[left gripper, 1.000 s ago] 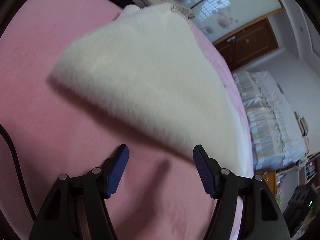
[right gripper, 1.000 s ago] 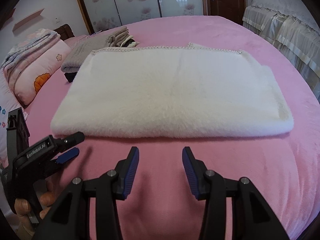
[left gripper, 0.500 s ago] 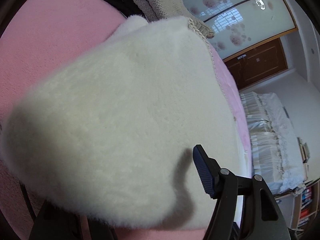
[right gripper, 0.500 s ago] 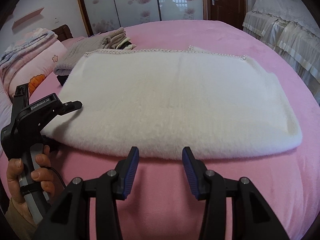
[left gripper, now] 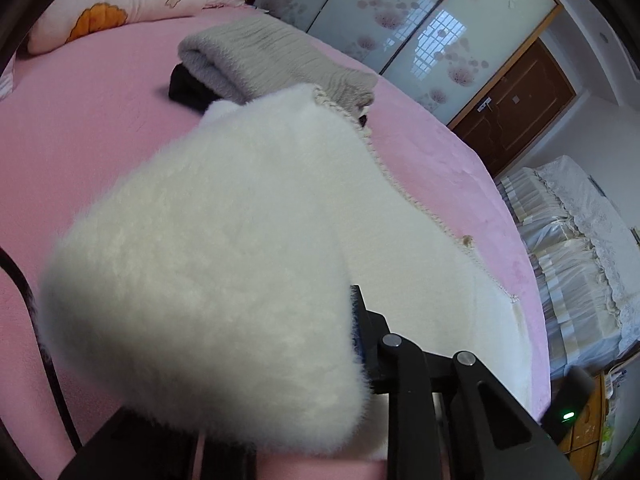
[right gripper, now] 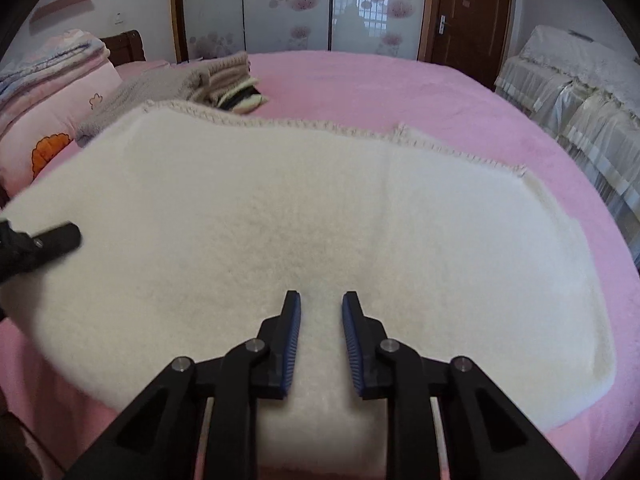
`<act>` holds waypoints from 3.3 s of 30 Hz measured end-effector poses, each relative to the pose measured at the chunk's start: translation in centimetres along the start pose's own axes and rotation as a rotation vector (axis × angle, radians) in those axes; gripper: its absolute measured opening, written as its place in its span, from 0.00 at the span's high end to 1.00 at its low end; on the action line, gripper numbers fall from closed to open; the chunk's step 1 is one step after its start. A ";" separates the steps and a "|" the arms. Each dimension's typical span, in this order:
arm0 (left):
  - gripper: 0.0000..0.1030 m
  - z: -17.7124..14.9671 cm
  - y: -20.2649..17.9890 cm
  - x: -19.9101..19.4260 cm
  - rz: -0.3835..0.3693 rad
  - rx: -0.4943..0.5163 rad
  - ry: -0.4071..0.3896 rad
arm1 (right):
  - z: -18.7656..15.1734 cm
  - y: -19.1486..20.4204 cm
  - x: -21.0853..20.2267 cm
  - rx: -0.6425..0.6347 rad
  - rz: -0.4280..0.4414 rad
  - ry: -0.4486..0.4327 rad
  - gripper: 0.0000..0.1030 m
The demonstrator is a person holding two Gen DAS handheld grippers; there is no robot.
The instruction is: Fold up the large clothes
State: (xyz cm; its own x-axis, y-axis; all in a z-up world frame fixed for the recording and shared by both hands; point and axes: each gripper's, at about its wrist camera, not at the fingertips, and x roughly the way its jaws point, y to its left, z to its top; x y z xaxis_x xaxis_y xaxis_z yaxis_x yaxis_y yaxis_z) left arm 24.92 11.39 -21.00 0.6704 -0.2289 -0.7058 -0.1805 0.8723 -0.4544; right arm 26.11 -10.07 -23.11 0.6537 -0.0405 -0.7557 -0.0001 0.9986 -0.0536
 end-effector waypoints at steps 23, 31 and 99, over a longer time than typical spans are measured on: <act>0.80 -14.2 -29.5 2.7 -0.052 0.785 -0.049 | -8.6 -22.3 -7.5 0.627 0.107 0.044 0.87; 0.79 -18.9 -31.4 5.5 0.000 0.868 0.024 | -12.3 -26.2 -7.5 0.697 0.049 0.093 0.87; 0.44 -6.2 -26.7 2.6 -0.134 0.748 0.281 | 3.3 -24.7 -10.2 0.250 0.068 0.002 0.66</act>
State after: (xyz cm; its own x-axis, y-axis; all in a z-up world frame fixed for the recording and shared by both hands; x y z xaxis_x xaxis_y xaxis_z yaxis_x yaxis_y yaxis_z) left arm 26.99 -15.19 -14.06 0.4282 -0.3648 -0.8268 0.4844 0.8650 -0.1307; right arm 21.94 -34.21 -11.88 0.6573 0.0272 -0.7531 0.1431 0.9767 0.1602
